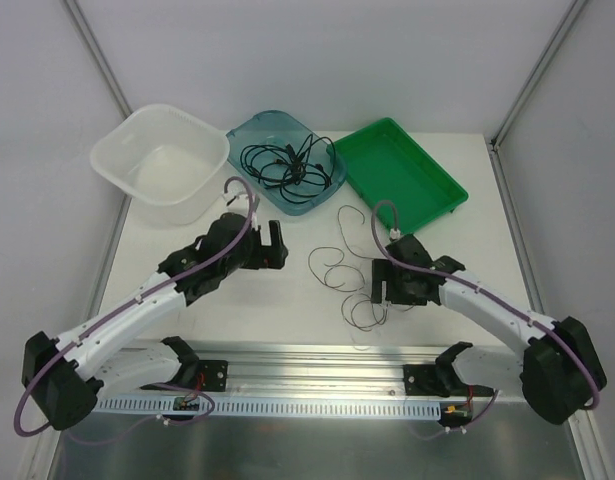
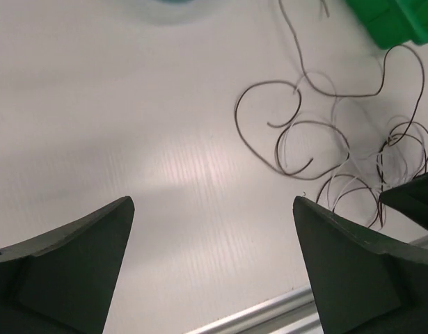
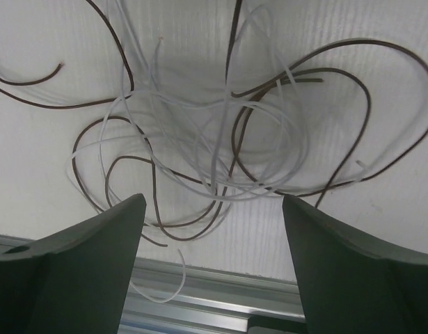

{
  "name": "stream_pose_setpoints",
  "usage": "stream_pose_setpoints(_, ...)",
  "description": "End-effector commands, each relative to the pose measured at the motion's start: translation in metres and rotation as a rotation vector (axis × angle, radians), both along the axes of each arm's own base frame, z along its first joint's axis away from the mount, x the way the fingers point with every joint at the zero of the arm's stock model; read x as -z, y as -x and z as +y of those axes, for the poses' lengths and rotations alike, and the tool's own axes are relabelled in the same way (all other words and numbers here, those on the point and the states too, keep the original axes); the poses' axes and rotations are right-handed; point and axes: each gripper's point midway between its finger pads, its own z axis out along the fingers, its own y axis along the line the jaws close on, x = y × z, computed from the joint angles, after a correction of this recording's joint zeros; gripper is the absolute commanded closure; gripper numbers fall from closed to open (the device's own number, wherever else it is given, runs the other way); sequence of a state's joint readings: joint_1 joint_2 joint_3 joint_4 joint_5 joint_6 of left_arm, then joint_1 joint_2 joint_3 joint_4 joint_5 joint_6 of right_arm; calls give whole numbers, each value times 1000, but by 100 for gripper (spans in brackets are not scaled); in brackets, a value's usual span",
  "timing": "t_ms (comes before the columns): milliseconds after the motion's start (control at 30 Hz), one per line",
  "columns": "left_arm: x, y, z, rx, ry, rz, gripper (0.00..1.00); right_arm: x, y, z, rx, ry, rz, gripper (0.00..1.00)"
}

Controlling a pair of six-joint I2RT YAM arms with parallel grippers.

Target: Untangle the cables

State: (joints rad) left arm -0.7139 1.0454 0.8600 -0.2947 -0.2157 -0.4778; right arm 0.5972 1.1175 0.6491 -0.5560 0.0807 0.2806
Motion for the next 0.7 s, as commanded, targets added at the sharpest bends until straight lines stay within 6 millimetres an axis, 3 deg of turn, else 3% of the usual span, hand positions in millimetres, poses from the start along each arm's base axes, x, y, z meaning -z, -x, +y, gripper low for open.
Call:
stream_pose_setpoints(0,23,34,15,-59,89,98,1,4,-8,23,2,-61,43,19)
stream_pose_setpoints(167,35,51,36,-115,119,99,1,21,-15,53,-56,-2,101,34)
stream_pose_setpoints(200,42,54,39,-120,104,114,1,16,-22,65,-68,-8,88,37)
stream_pose_setpoints(300,49,58,46,-145,90,126,1,26,-17,98,-144,11,111,45)
stream_pose_setpoints(333,48,58,47,-148,94,127,1,17,-17,123,-195,-32,91,48)
stream_pose_setpoints(400,50,60,49,-156,91,132,1,18,-7,150,-263,-49,96,49)
stream_pose_setpoints(467,49,62,52,-164,100,129,1,3,-8,178,-315,-83,60,49)
stream_pose_setpoints(500,48,63,52,-165,101,126,1,1,5,192,-371,-102,79,49)
stream_pose_setpoints(533,46,63,53,-168,107,122,1,-12,4,204,-404,-114,56,47)
stream_pose_setpoints(667,44,64,52,-159,104,123,1,-40,9,208,-441,-137,6,42)
